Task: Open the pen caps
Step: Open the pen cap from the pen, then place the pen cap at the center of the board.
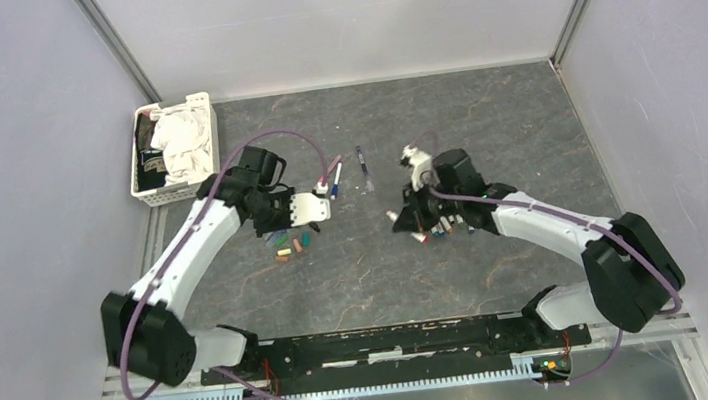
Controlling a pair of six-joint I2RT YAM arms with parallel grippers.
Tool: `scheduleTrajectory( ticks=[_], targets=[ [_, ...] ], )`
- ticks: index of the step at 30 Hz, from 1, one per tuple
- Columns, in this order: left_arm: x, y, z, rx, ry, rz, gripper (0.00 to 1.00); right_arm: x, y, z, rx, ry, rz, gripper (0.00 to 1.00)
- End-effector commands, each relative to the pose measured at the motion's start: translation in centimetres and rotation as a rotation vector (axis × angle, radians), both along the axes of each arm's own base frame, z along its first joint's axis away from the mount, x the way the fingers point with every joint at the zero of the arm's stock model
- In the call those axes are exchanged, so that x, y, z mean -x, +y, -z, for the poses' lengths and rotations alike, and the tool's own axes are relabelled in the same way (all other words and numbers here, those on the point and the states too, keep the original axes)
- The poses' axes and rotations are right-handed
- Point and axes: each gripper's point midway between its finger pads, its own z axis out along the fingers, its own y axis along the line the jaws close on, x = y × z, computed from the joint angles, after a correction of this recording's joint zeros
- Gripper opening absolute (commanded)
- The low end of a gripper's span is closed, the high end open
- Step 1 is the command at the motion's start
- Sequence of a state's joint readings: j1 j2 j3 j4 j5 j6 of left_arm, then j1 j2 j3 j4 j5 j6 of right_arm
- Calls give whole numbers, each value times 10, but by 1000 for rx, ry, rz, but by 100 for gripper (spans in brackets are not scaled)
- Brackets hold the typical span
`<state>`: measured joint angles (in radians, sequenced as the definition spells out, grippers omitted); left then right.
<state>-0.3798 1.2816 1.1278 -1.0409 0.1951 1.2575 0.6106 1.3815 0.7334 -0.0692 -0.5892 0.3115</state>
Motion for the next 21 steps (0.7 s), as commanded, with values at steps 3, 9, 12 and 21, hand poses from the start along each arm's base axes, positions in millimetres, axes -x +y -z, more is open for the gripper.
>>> scheduleTrajectory(
  ticks=[3, 9, 12, 21],
  targets=[
    [-41, -10, 57, 57, 38, -291, 3, -98, -100, -1, 276, -219, 524, 0],
    [-58, -1, 91, 9, 36, -398, 12, -122, -140, 27, 378, -225, 673, 0],
    [-60, -1, 100, 7, 51, -425, 18, -130, -146, 40, 412, -219, 692, 0],
    [-59, -6, 102, 39, 92, -470, 38, -136, -150, 67, 464, -186, 699, 12]
  ],
)
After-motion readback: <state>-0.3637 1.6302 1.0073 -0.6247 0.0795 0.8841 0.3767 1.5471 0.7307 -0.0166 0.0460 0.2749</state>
